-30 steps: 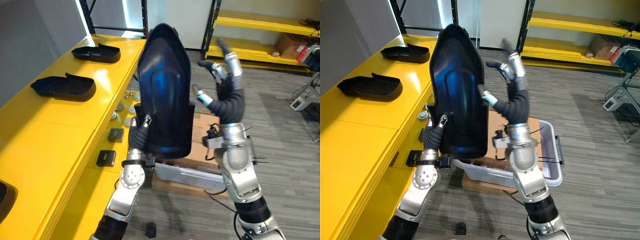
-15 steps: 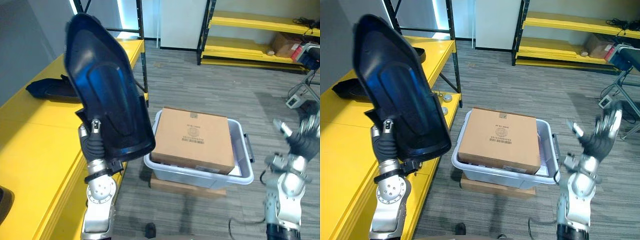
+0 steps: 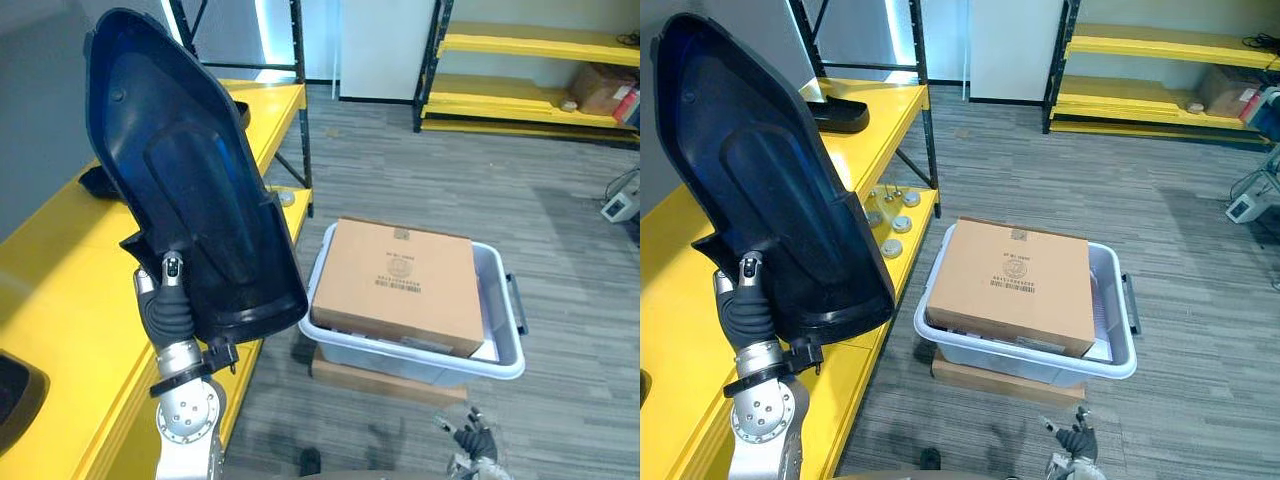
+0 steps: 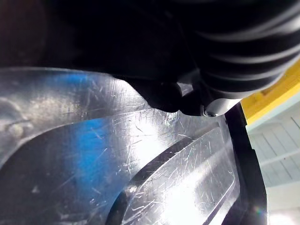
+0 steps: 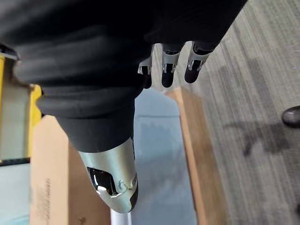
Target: Walk over and take plastic housings, then place them on the shelf
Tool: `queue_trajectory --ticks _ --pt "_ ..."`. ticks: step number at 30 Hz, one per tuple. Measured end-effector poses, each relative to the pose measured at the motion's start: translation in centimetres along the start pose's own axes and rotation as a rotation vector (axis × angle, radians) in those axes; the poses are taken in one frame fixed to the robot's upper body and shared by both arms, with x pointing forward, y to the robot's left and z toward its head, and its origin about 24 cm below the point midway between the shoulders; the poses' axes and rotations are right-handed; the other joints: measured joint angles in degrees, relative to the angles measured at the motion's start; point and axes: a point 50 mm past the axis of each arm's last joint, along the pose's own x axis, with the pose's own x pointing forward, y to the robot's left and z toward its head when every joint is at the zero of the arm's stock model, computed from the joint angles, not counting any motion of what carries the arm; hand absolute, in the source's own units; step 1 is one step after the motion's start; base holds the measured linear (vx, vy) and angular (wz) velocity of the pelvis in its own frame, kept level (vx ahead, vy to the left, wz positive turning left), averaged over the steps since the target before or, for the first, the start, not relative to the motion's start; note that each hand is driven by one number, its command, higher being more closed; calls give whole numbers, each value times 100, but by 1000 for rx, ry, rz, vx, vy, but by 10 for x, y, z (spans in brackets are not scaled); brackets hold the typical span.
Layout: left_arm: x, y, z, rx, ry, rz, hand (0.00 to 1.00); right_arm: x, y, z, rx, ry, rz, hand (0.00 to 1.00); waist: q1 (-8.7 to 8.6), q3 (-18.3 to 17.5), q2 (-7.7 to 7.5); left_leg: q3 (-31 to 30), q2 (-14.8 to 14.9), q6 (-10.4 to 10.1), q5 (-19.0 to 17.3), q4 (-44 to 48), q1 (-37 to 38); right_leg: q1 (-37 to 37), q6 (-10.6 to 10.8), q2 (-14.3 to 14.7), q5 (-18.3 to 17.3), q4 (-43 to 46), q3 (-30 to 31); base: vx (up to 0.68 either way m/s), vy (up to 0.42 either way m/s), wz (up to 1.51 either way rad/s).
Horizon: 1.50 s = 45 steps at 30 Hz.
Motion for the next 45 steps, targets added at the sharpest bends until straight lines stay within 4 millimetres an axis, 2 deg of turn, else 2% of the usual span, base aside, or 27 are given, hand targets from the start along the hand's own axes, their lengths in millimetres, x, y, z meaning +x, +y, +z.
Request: queue_trajectory --ticks 3,6,8,9,10,11,12,14,16,17,18,20,21,22,24,25,26,28,29,31,32,34,35,37,40,43,45 --pt "-2 -6 1 -24 3 -23 100 -1 4 -16 -28 81 14 0 138 152 -82 -449 -98 -29 14 86 -103 44 12 -67 -248 364 -423 -44 -38 78" --pt "-5 -20 3 -86 8 -64 100 3 9 -12 -60 84 38 0 232 339 -69 -1144 -319 -105 59 395 -455 81 49 -238 -513 731 -1344 -27 -28 154" --pt "-3 -24 6 -112 -4 -69 100 10 19 3 -66 43 61 0 311 435 -22 -541 -250 53 -234 432 -778 160 59 -256 -532 717 -1945 -72 -20 156" --pt "-2 -25 7 -119 -11 -71 100 12 23 8 -75 27 66 0 292 476 -23 -17 -140 136 -351 504 -864 214 65 -306 -518 689 -2228 -55 -2 133" --pt "-2 -26 8 -127 -16 -68 100 15 25 12 -92 18 65 0 287 533 -55 742 44 198 -390 650 -1059 251 75 -352 -519 696 -2492 -49 32 155" --pt "-2 -29 9 -142 -22 -77 100 19 24 19 -113 3 65 0 292 492 76 1833 352 314 -475 917 -1225 340 113 -362 -544 705 -2858 29 90 167" --pt "-1 -34 11 -167 -28 -95 100 20 22 22 -129 -9 63 0 271 506 49 2679 584 315 -473 1129 -1259 452 218 -392 -588 725 -3204 47 83 151" --pt "-1 -37 13 -192 -48 -111 100 21 21 24 -143 -16 64 0 284 432 93 3316 659 290 -428 1129 -1240 553 316 -479 -598 726 -3548 82 62 115" --pt "0 -38 15 -202 -63 -119 100 23 25 30 -162 -34 74 0 386 423 52 3148 343 381 -342 949 -1246 607 385 -635 -574 734 -3743 153 95 75" --pt "1 -39 15 -212 -66 -128 100 24 30 30 -167 -28 84 0 403 433 11 3054 170 499 -423 993 -1232 677 375 -832 -579 935 -3845 193 117 59" --pt "2 -40 15 -218 -67 -128 100 24 31 30 -171 -23 88 0 408 433 11 3010 124 557 -473 1050 -1223 674 348 -960 -594 1167 -3837 222 129 59" --pt "4 -42 15 -225 -71 -136 100 25 34 31 -191 -23 96 0 392 439 19 2804 37 650 -632 1187 -1123 565 -109 -1313 -616 2037 -3532 198 125 49" --pt "5 -46 15 -227 -73 -158 100 24 38 31 -210 -22 111 0 331 440 14 2585 24 683 -736 1201 -940 346 -461 -1419 -641 2739 -2668 220 120 79" --pt "7 -50 13 -222 -77 -176 100 24 42 31 -213 -28 124 0 229 440 30 2401 70 647 -763 1179 -772 65 -313 -1084 -1023 2975 -1498 210 100 78" --pt "9 -51 10 -208 -72 -191 100 24 45 33 -212 -34 132 0 236 446 39 2231 130 600 -783 1095 -544 -418 -267 -671 -1397 2911 -331 171 57 53" --pt "9 -52 8 -206 -66 -194 100 24 46 33 -211 -37 133 0 220 451 46 2120 125 579 -795 1081 -464 -647 -229 -550 -1475 2826 8 182 38 74" --pt "9 -56 7 -210 -61 -209 100 23 45 32 -211 -31 131 0 124 470 76 1837 119 544 -806 1104 -383 -977 -238 -289 -1515 2688 634 142 11 89" --pt "8 -62 3 -213 -46 -230 100 21 43 26 -213 -14 127 0 64 479 82 1473 106 431 -854 1221 -266 -1213 -181 -21 -1480 2555 1344 124 -37 111" --pt "7 -64 2 -212 -38 -238 100 20 41 23 -215 -6 123 0 70 476 65 1390 86 381 -885 1260 -221 -1231 -144 15 -1442 2467 1491 122 -67 116" --pt "4 -63 1 -206 -33 -249 100 14 37 9 -213 34 116 0 127 377 -203 1112 -131 146 -1063 1373 -164 -1218 -157 -185 -859 2150 1532 92 -161 99" --pt "3 -62 1 -211 -29 -236 100 13 37 5 -214 50 116 0 204 349 -282 1008 -167 52 -1230 1493 -174 -1103 57 -306 -896 2037 1398 84 -227 70" --pt "-3 -60 0 -225 -5 -216 100 13 35 7 -214 42 112 0 244 278 -160 1151 169 -80 -1350 1658 -296 -860 -39 -141 -797 1630 1058 90 -263 68" --pt "-5 -59 -1 -228 4 -210 100 13 34 9 -217 34 111 0 260 227 -70 1190 326 -170 -1289 1670 -355 -751 -111 -47 -716 1446 840 84 -237 70" --pt "-8 -59 -3 -235 21 -197 100 14 35 13 -212 17 112 0 273 210 -19 1108 434 -297 -1155 1632 -356 -632 -181 57 -655 1311 628 84 -173 51" --pt "-10 -59 -4 -241 36 -193 100 14 37 17 -202 -3 115 0 269 193 -32 836 481 -341 -1023 1533 -384 -459 -206 154 -641 1165 346 35 -131 44" --pt "-11 -60 -4 -244 40 -197 100 12 34 12 -199 5 107 0 251 234 -127 482 407 -354 -838 1524 -546 -403 -215 126 -646 1121 -72 12 -65 65" --pt "-10 -57 -5 -233 48 -178 100 10 30 7 -195 21 94 0 314 264 -173 591 417 -343 -827 1447 -618 -401 -232 71 -656 1120 -211 -38 0 46"
